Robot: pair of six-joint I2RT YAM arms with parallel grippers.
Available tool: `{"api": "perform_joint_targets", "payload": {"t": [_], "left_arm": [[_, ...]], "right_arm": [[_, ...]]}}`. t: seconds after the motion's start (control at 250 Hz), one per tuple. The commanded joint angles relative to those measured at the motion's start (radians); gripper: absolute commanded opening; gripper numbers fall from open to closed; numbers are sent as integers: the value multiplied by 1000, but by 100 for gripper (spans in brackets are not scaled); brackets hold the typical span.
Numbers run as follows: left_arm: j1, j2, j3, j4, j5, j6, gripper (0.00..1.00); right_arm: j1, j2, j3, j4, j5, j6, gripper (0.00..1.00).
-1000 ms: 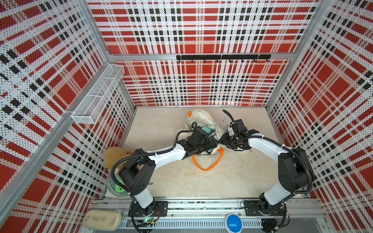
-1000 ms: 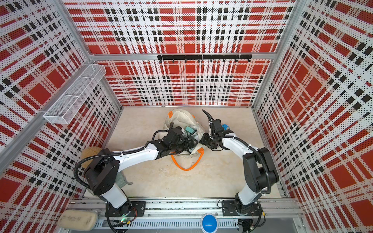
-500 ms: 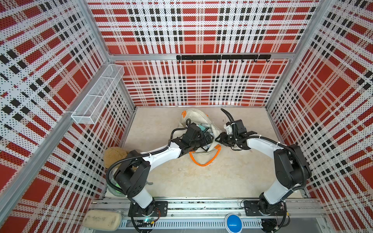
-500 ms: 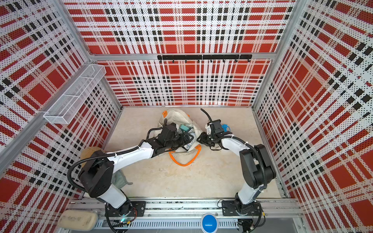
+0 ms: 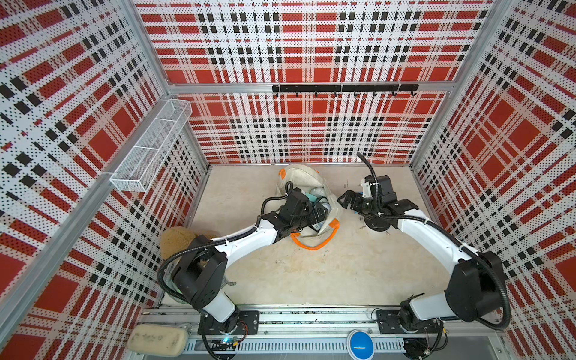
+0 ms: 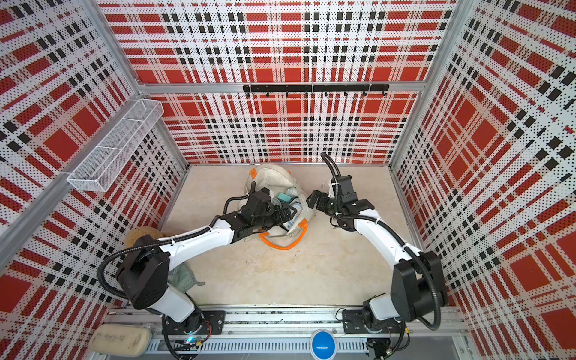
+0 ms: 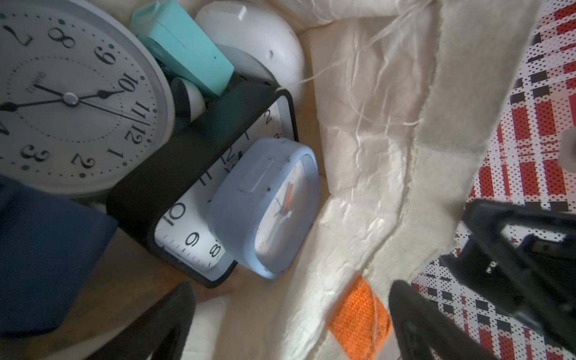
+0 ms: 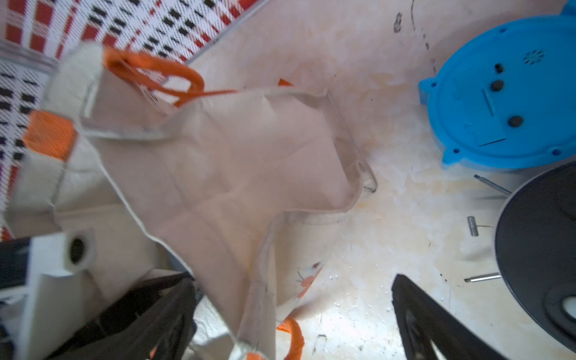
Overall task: Take the alarm clock out of the canvas bag
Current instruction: Pick up the alarm from the canvas bag.
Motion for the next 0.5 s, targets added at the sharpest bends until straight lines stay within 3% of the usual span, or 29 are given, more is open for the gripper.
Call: {"api": "perform_joint_targets", "payload": {"t": [0.0,0.196,0.496], "left_arm": [[10,27,43,2,-20,-8,100],[12,77,90,6,-27,-9,99],[33,117,96,7,-38,-8,99]], "right_arm": [[-36,61,26,42,19,160,100],[-37,286,100,63,-65,320,100],[17,430,75,181,-140,440,96]]}}
